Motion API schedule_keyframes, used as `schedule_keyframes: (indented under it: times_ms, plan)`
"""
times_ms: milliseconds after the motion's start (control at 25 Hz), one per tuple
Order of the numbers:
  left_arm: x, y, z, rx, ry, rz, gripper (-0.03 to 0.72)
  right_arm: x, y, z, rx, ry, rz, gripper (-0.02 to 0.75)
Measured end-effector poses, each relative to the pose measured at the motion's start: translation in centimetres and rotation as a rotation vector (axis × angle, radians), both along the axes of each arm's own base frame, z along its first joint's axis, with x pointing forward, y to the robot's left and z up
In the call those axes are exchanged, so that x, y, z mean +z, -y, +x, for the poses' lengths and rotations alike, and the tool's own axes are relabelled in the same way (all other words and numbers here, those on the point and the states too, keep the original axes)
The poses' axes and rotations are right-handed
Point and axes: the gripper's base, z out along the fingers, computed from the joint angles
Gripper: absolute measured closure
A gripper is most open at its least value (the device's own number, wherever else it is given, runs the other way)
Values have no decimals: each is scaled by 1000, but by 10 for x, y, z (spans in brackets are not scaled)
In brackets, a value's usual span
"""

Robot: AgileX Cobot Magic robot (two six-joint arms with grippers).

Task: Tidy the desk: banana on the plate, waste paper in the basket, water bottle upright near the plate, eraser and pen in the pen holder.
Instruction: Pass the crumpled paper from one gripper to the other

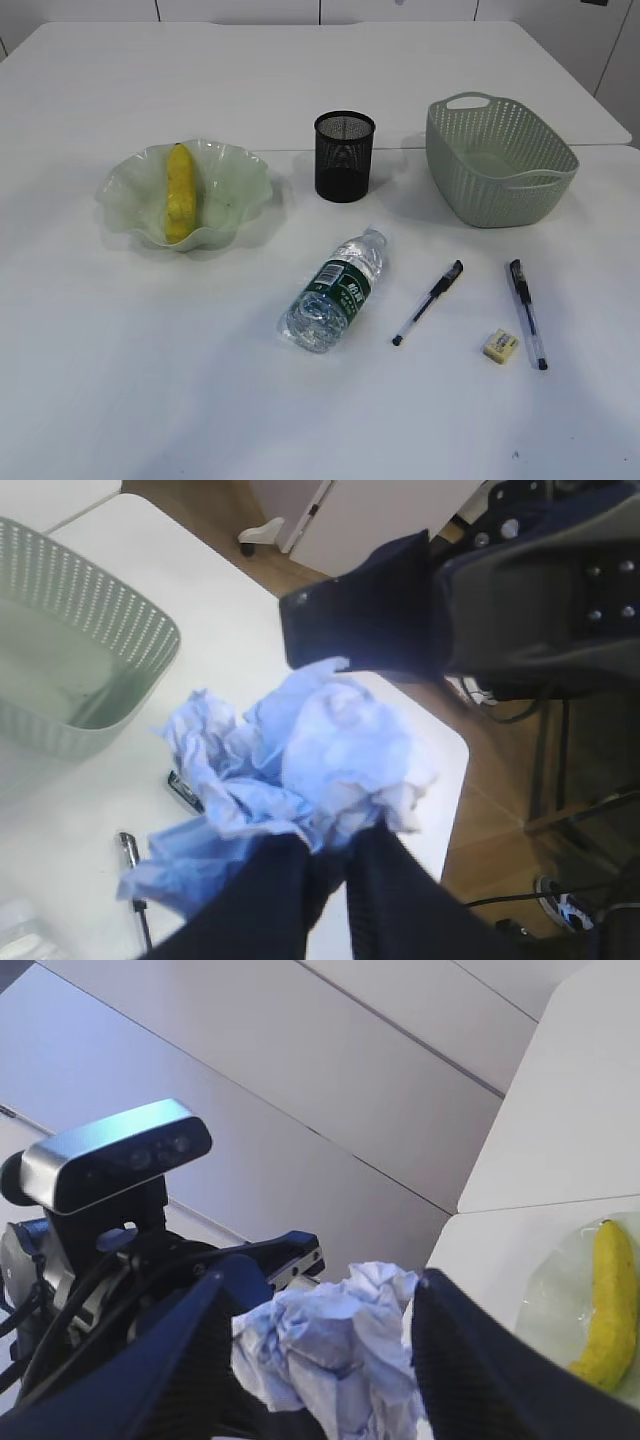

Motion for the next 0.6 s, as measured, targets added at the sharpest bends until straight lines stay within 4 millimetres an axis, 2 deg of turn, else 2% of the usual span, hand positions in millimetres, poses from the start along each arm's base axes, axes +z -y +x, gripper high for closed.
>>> schedule_keyframes:
  times_ms: [600]
  plan:
    - [5, 3, -5, -38, -41, -72, 648, 1, 0, 0, -2, 10, 1, 309]
